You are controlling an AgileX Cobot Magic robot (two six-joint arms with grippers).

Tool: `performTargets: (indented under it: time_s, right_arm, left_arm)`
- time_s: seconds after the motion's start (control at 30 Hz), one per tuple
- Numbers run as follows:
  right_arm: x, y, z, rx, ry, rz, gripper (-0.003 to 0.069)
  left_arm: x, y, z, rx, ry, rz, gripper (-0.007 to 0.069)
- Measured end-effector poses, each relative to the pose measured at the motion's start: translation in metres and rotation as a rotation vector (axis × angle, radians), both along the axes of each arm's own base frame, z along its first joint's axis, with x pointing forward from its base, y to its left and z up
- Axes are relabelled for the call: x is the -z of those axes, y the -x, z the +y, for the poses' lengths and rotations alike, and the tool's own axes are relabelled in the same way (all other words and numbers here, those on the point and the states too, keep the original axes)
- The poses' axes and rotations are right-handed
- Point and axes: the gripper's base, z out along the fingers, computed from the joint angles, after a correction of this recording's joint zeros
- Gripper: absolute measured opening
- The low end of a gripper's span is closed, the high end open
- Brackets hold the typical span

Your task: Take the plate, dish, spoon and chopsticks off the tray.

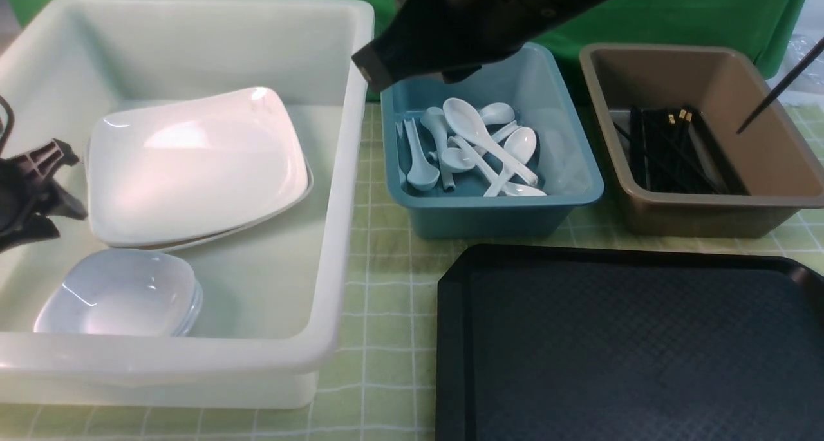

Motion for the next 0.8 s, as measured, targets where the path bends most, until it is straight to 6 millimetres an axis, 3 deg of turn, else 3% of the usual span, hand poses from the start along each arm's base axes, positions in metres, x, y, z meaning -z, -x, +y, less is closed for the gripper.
performTargets:
  time_s: [0.1, 0.17, 0.5, 0.63, 0.8]
  right_arm:
    - [0.000, 0.000, 0.000, 0.000, 0.002, 0.001, 0.0046]
    - [0.000, 0.000, 0.000, 0.000, 0.002, 0.002, 0.0050]
    - [0.001, 0.000, 0.000, 0.000, 0.007, 0.007, 0.0057]
    - [0.001, 0.001, -0.001, 0.000, 0.009, 0.009, 0.0057]
    - [0.001, 0.001, -0.001, -0.001, 0.010, 0.008, 0.0059]
  left_arm:
    - [0.006, -0.003, 0.004, -0.007, -0.030, 0.000, 0.0048]
    - [0.013, -0.005, 0.005, -0.010, -0.035, 0.011, 0.0017]
    - [0.027, -0.015, 0.008, -0.042, -0.074, 0.001, 0.0001]
    - [0.035, -0.025, -0.002, 0.026, -0.142, -0.015, 0.0001]
    - [0.044, -0.033, -0.030, 0.121, -0.145, 0.002, 0.0001]
